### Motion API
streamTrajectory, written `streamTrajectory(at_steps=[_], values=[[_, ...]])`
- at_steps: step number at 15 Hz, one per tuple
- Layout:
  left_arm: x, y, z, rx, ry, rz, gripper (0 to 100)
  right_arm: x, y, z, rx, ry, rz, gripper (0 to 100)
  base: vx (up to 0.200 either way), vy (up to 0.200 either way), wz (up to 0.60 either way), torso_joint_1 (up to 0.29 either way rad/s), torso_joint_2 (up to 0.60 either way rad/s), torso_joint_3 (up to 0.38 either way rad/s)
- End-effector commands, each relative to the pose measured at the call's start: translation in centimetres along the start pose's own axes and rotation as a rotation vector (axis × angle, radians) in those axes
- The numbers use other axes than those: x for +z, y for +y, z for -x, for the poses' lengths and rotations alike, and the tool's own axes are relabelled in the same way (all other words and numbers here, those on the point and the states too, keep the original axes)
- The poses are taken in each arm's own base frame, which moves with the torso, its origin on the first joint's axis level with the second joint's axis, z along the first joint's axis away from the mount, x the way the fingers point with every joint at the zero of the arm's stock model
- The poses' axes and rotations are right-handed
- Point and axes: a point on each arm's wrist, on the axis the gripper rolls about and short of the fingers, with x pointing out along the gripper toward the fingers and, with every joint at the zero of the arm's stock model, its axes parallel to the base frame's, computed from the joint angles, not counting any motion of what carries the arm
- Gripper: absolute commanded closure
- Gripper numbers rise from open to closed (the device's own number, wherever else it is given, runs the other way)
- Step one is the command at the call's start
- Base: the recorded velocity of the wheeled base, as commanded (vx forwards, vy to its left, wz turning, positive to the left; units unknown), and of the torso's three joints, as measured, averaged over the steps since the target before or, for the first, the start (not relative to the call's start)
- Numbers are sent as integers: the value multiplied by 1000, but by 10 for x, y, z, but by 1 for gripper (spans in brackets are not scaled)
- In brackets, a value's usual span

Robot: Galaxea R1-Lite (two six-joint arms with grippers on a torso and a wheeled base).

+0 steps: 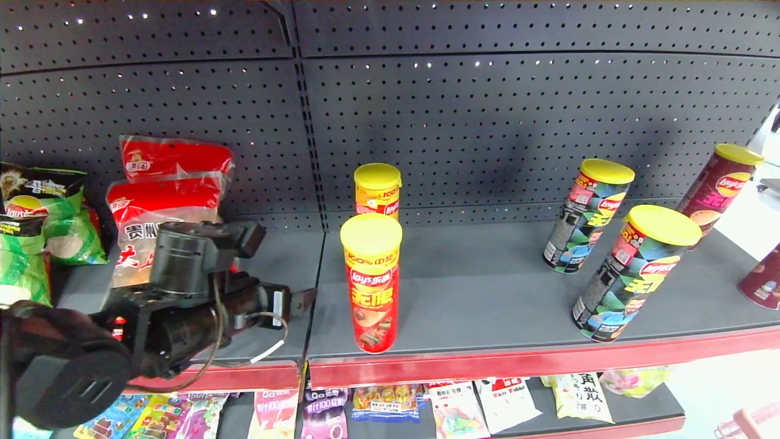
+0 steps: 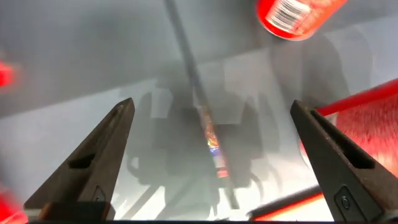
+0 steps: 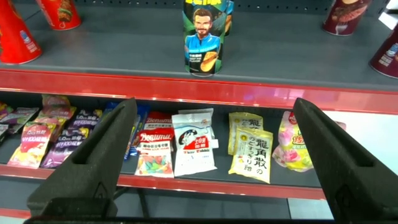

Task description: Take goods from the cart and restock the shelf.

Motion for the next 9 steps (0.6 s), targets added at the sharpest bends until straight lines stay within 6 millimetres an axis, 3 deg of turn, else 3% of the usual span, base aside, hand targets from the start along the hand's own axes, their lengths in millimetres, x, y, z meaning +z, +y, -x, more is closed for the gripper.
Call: streamTrajectory(at_steps=[1, 4, 5, 6, 7, 9], values=[[-13, 24, 68, 39, -50, 1, 0, 0, 0, 0, 4, 0, 0, 0, 0, 0, 0, 0, 0, 0], [-29, 38, 140, 72, -23, -76, 0, 4, 0, 2, -5, -12, 7, 0, 0, 0, 0, 0, 0, 0], [-39, 41, 179, 13, -15, -99, 0, 13, -1, 1, -13, -2, 9, 0, 0, 0, 0, 0, 0, 0], [-45, 41, 193, -23, 1, -105, 0, 16, -1, 0, -13, 10, 11, 0, 0, 0, 0, 0, 0, 0], [-58, 44, 224, -64, 14, -95, 0, 15, 0, -3, -21, 43, 18, 0, 0, 0, 0, 0, 0, 0], [-62, 45, 233, -51, -21, -76, 0, 3, 1, -9, 17, 106, 40, 0, 0, 0, 0, 0, 0, 0]])
